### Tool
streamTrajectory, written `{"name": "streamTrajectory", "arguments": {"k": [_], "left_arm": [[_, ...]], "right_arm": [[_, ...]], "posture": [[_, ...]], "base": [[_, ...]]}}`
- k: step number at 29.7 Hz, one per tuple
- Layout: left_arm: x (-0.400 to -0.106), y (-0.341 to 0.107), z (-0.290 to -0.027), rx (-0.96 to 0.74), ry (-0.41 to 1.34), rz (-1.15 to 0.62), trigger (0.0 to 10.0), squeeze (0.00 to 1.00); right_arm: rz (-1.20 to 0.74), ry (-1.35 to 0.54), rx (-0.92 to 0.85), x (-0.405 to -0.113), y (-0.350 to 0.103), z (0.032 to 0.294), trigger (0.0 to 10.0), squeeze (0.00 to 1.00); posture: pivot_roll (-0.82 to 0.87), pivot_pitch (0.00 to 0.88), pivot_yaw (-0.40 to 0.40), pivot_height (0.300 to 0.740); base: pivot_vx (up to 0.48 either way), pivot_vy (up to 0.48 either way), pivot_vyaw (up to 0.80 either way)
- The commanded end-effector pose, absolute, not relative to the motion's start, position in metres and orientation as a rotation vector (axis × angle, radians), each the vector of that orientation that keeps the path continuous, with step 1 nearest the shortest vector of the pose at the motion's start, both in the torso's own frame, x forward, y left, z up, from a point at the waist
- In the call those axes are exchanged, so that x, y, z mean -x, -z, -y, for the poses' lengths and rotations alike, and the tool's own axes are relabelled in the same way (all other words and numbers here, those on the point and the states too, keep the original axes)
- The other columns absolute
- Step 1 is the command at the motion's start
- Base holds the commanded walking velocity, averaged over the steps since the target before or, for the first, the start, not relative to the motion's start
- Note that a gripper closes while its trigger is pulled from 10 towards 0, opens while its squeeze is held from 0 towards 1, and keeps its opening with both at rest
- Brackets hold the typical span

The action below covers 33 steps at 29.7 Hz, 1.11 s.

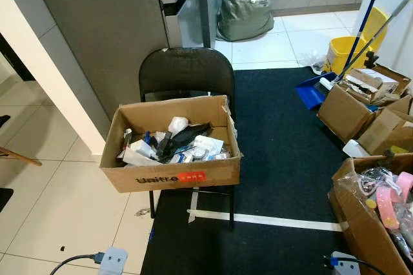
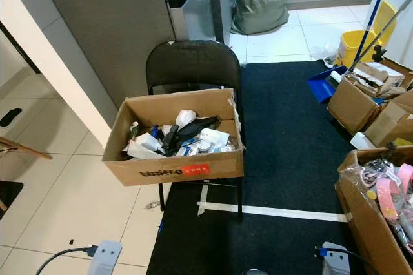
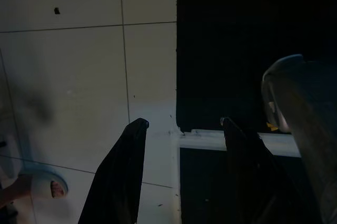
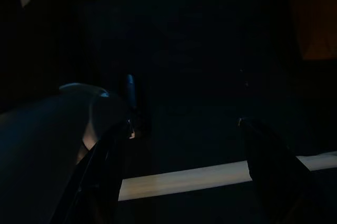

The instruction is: Picking trash to rubbish bin

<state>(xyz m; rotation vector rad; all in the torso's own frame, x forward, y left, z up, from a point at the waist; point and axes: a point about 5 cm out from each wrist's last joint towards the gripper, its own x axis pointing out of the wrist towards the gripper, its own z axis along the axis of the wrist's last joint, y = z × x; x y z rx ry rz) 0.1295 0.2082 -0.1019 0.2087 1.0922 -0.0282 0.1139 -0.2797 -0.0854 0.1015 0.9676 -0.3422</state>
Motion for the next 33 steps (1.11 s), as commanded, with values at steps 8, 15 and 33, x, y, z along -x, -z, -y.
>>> {"name": "streamTrajectory", "arguments": {"k": [8, 15, 33], "left_arm": [[-0.118, 0.106, -0.208, -0.208, 0.026, -1.127, 10.0, 0.0], [-0.121, 0.106, -0.202, -0.164, -0.011, -1.105, 10.0, 0.0], [-0.094, 0.114, -0.188, -0.079, -0.079, -1.152, 10.0, 0.0]], "right_arm": [[-0.996, 0.298, -0.092, -0.108, 0.089, 0.275, 10.0, 0.0], [-0.975, 0.218, -0.053, -0.132, 0.083, 0.271, 10.0, 0.0], [-0.966, 0.135, 0.026, -0.154, 0.073, 0.277, 10.0, 0.0]], "posture": [[-0.12, 0.047, 0.084, 0.74], [-0.07, 0.041, 0.033, 0.74], [0.02, 0.055, -0.053, 0.74]], "base": [[0.0, 0.0, 0.0], [0.0, 0.0, 0.0], [0.0, 0.0, 0.0]]}}
